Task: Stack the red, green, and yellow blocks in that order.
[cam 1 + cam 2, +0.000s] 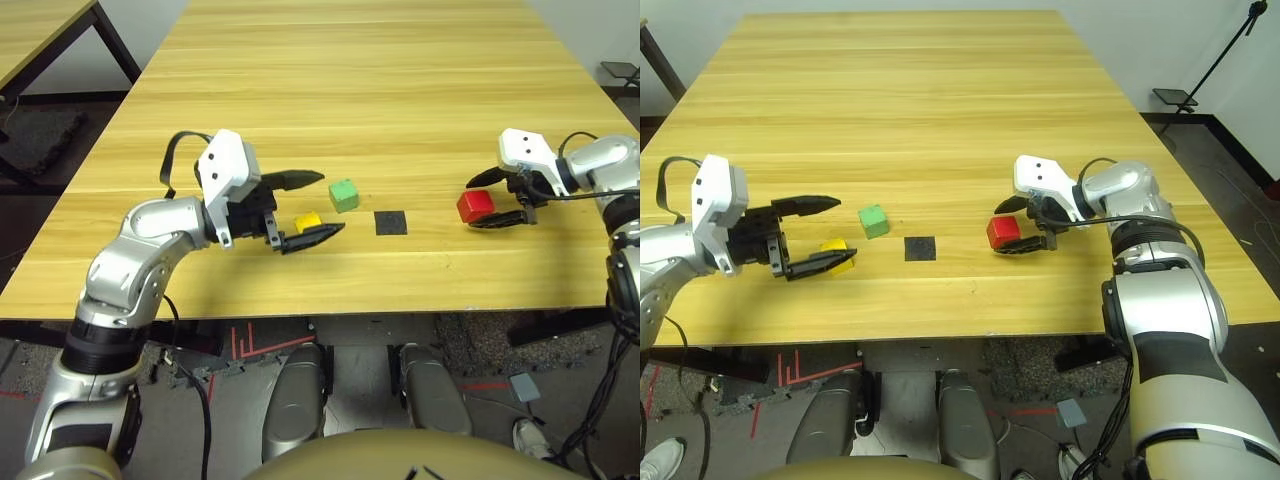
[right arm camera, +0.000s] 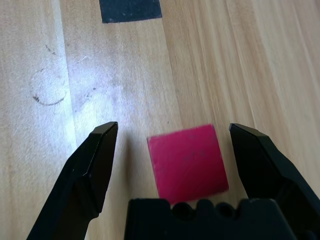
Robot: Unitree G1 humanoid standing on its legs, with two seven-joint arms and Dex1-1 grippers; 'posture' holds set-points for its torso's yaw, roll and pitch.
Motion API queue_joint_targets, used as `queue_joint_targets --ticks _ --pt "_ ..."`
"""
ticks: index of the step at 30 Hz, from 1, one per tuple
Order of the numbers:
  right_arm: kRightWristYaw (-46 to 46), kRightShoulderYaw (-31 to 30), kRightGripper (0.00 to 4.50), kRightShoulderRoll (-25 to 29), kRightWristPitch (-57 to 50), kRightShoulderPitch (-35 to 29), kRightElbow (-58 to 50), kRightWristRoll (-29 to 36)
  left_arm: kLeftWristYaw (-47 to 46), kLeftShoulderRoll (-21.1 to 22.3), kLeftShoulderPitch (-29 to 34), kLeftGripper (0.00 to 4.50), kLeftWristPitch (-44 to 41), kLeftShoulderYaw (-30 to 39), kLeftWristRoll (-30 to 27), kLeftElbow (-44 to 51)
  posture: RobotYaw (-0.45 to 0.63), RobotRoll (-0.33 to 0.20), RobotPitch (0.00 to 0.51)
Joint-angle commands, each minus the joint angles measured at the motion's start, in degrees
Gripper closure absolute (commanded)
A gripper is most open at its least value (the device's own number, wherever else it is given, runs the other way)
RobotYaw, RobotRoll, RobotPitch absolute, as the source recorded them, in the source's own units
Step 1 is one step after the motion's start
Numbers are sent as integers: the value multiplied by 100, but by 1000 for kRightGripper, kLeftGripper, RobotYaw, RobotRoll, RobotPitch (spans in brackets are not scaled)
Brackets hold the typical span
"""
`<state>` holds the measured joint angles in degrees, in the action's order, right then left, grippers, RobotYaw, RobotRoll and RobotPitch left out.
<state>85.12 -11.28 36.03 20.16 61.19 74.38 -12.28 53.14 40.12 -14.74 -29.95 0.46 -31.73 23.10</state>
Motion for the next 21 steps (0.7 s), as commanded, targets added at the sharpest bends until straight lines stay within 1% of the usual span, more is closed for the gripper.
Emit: queue_joint_targets --ticks 1,5,8,9,10,12,13,14,18,21 --pt "-48 -119 0 -49 79 42 111 -193 -146 -24 94 45 -173 8 -95 265 373 -213 101" --pt "-263 -263 0 -43 135 79 155 -425 -269 -30 156 45 -280 30 -145 391 383 -213 106" --pt "-460 -306 568 -54 110 89 184 -554 -326 -44 192 0 -322 22 -154 435 385 -213 107" --pt "-522 -308 1036 -63 84 92 190 -588 -340 -49 201 0 -331 15 -154 446 385 -213 107" --pt "-573 -310 1292 -75 69 96 191 -614 -351 -56 206 0 -341 10 -156 458 385 -213 107" --pt "-622 -242 1981 -156 -35 159 160 -555 -386 -73 187 0 -372 12 -164 476 391 -216 111" --pt "-592 -172 2393 -207 -75 194 138 -473 -400 -79 170 0 -388 16 -167 476 392 -218 111" --pt "-516 -124 2462 -277 -114 261 88 -401 -414 -83 154 0 -394 16 -157 477 393 -220 110" --pt "-62 66 2462 -621 -424 444 -155 -78 -445 -87 70 0 -424 -28 -122 481 382 -228 105" --pt "436 -11 2462 -1073 -948 422 -749 132 -487 -129 -106 0 -564 -160 -126 493 377 -236 101"
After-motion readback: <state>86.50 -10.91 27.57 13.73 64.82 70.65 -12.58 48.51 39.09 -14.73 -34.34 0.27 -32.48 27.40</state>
